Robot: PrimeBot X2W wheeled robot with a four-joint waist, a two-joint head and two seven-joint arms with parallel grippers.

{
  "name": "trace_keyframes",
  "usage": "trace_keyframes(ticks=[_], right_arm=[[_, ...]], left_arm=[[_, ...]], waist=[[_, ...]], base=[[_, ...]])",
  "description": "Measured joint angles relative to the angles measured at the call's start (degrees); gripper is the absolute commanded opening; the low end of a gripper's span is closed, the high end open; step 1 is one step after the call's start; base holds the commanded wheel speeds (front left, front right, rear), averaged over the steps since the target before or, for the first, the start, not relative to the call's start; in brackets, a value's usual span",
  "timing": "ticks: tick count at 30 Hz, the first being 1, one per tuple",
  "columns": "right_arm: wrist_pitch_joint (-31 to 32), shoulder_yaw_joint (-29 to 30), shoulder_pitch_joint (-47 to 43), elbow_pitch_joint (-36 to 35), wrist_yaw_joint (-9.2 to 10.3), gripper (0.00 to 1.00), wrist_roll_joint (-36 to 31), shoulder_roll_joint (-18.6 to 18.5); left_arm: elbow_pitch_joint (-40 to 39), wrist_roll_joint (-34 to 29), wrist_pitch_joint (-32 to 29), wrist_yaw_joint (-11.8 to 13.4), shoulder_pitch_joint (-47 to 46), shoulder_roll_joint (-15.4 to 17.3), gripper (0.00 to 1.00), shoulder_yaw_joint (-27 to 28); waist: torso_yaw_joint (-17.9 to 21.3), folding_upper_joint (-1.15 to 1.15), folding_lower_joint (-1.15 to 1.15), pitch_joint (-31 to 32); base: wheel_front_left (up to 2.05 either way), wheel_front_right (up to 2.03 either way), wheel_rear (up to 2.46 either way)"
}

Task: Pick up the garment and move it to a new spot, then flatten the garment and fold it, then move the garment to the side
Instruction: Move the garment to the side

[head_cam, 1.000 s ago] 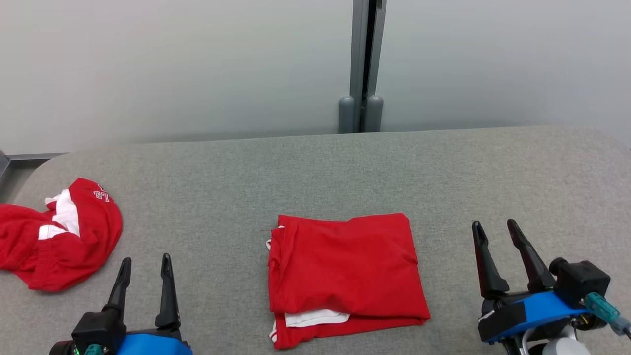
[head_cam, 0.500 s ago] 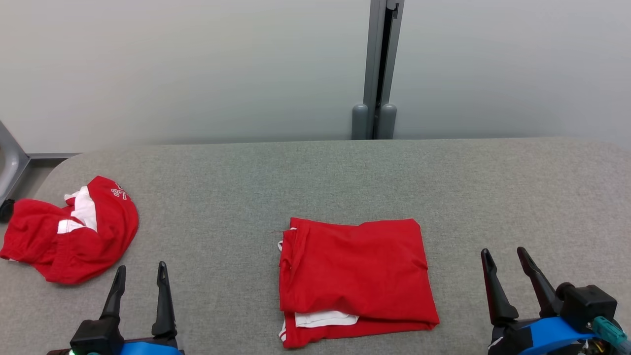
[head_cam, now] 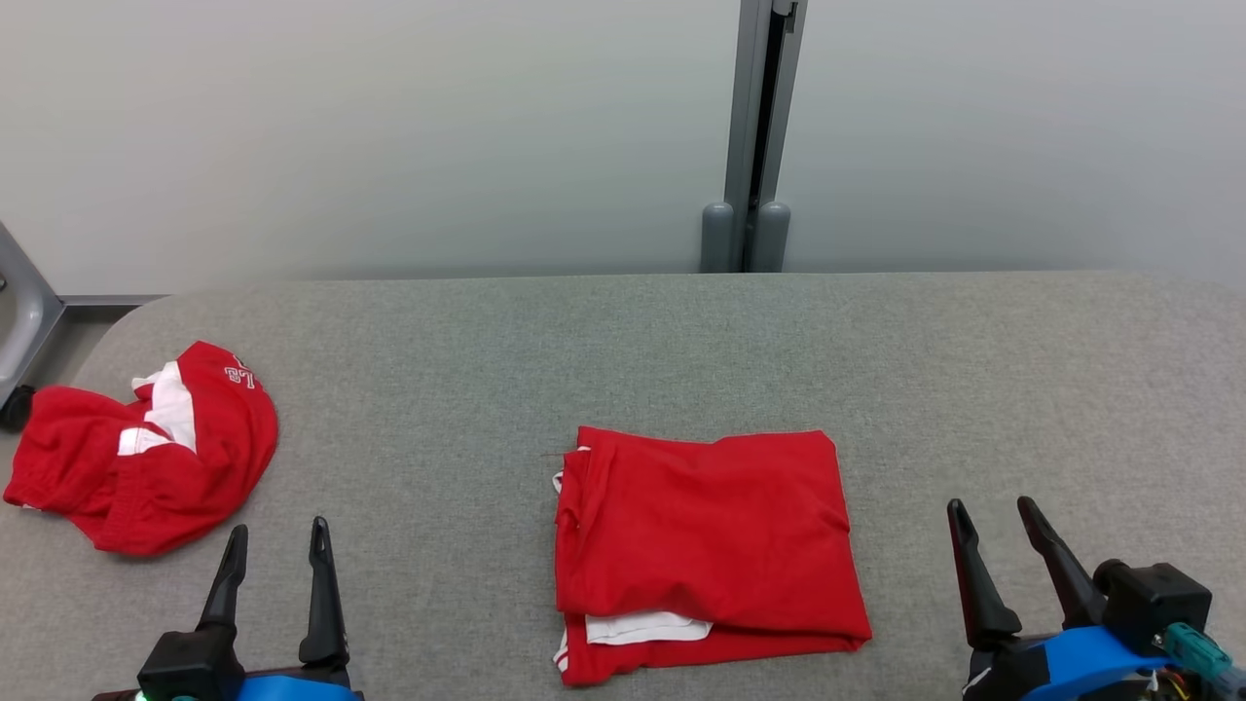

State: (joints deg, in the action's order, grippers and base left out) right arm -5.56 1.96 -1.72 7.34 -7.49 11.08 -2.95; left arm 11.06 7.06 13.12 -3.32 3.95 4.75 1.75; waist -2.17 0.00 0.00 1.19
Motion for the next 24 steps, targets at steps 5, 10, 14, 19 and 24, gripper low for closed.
trace_keyframes(ticks=[5,10,14,19,24], right_arm=[[0.54,-0.47,2.65,1.86,0.0,1.0,-0.23,0.01],[2.05,-3.04,7.99,3.98,0.0,1.0,-1.07,0.05],[3.05,-4.24,12.15,7.38,0.0,1.0,-1.8,0.05],[3.46,-4.82,15.42,13.39,0.0,1.0,-2.33,0.09],[2.66,-4.48,17.11,20.47,0.0,1.0,-2.7,0.04]], left_arm=[[0.04,0.45,0.0,0.08,-0.07,0.01,1.0,-0.36],[0.21,0.52,0.08,0.07,-1.14,0.11,1.0,-0.78],[0.34,0.6,0.18,0.05,-2.81,0.09,1.0,-1.3],[1.41,1.15,0.68,0.02,-4.05,0.0,1.0,-1.8],[2.29,1.56,1.19,-0.02,-5.38,-0.07,1.0,-2.03]], waist=[[0.0,0.0,0.0,-0.48],[-0.55,0.0,0.0,-1.53],[-1.47,0.0,0.0,-2.83],[-2.9,0.0,0.0,-4.62],[-4.48,0.0,0.01,-6.27]], base=[[0.0,0.0,0.0],[0.0,0.0,0.0],[0.0,0.0,0.0],[0.0,0.0,0.0],[0.0,0.0,0.0]])
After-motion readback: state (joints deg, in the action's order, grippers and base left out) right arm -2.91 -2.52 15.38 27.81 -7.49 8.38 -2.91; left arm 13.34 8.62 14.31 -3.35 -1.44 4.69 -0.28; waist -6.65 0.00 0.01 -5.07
